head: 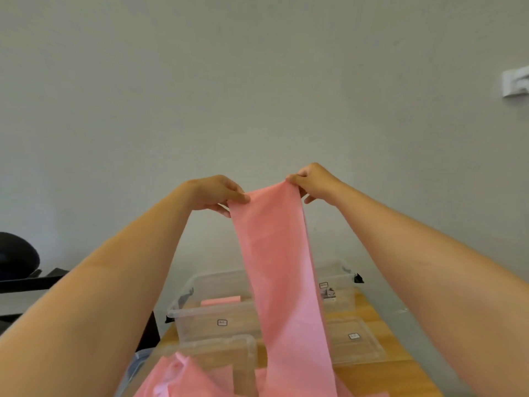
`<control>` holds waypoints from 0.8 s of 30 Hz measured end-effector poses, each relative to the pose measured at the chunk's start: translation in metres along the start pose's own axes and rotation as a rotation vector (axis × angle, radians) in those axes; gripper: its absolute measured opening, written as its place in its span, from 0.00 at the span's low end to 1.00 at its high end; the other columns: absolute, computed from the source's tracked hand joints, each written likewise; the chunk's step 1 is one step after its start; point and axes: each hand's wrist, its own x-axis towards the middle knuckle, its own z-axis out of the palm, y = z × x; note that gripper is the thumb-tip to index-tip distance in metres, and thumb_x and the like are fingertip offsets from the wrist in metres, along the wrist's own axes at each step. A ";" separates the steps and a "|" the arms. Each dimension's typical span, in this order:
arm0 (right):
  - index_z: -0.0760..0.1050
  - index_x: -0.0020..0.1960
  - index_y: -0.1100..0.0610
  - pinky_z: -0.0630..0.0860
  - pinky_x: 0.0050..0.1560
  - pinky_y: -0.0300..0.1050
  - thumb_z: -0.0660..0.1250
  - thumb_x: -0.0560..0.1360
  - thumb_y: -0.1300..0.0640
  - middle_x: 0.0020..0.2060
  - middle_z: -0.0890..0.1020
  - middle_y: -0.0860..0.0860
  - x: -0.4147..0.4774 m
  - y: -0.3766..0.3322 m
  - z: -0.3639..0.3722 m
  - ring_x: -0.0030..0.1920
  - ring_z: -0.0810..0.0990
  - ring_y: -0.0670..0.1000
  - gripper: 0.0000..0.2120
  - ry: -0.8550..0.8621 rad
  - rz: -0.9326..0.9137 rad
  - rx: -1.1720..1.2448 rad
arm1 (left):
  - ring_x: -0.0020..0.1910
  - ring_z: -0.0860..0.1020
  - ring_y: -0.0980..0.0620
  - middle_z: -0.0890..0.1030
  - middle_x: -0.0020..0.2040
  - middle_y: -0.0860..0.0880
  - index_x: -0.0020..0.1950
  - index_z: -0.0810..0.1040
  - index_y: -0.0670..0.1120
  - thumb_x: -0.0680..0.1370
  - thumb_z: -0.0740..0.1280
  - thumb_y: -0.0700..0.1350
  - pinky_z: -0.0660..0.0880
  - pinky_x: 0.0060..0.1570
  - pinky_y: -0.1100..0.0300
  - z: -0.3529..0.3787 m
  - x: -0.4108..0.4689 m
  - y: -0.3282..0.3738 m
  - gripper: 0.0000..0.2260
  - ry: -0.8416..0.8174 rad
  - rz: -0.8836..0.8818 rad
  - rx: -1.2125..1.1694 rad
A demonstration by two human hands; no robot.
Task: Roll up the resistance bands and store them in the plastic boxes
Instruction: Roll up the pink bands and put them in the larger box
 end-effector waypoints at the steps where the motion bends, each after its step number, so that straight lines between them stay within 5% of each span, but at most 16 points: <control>1: 0.78 0.46 0.67 0.77 0.33 0.41 0.63 0.79 0.55 0.37 0.79 0.56 0.002 -0.001 0.000 0.34 0.78 0.51 0.14 -0.003 -0.006 0.010 | 0.44 0.79 0.51 0.80 0.42 0.47 0.43 0.79 0.42 0.77 0.69 0.42 0.80 0.49 0.60 -0.001 0.001 0.001 0.05 0.056 0.021 0.025; 3: 0.77 0.41 0.64 0.81 0.39 0.48 0.64 0.78 0.57 0.34 0.76 0.56 0.007 -0.004 0.000 0.34 0.78 0.53 0.12 0.067 -0.054 0.048 | 0.40 0.77 0.51 0.79 0.39 0.46 0.39 0.77 0.42 0.74 0.71 0.39 0.78 0.41 0.63 -0.002 0.005 0.005 0.06 0.258 0.102 0.028; 6: 0.77 0.39 0.62 0.80 0.48 0.52 0.66 0.76 0.58 0.34 0.77 0.55 0.010 -0.005 0.000 0.38 0.78 0.53 0.10 0.125 -0.087 0.135 | 0.40 0.77 0.50 0.80 0.39 0.44 0.35 0.76 0.44 0.72 0.74 0.36 0.76 0.45 0.58 -0.001 0.007 0.008 0.09 0.447 0.215 -0.057; 13: 0.78 0.46 0.60 0.80 0.49 0.42 0.67 0.76 0.62 0.43 0.81 0.55 -0.032 0.037 0.013 0.42 0.81 0.51 0.02 -0.383 0.168 0.277 | 0.34 0.77 0.55 0.77 0.32 0.50 0.37 0.75 0.45 0.74 0.70 0.34 0.77 0.41 0.66 0.037 -0.012 -0.030 0.10 -0.090 -0.026 -0.114; 19: 0.78 0.48 0.60 0.80 0.48 0.42 0.64 0.78 0.62 0.41 0.85 0.53 -0.079 0.084 0.052 0.40 0.85 0.50 0.04 -0.935 0.470 0.197 | 0.43 0.83 0.52 0.83 0.46 0.44 0.43 0.78 0.45 0.77 0.66 0.33 0.78 0.46 0.62 0.101 -0.010 -0.087 0.08 -0.514 -0.277 -0.213; 24: 0.78 0.52 0.61 0.80 0.48 0.40 0.64 0.78 0.60 0.44 0.84 0.55 -0.102 0.130 0.102 0.41 0.85 0.50 0.06 -0.883 0.535 0.077 | 0.47 0.84 0.49 0.84 0.48 0.45 0.46 0.80 0.44 0.77 0.66 0.36 0.79 0.47 0.60 0.164 -0.004 -0.137 0.05 -0.469 -0.338 -0.175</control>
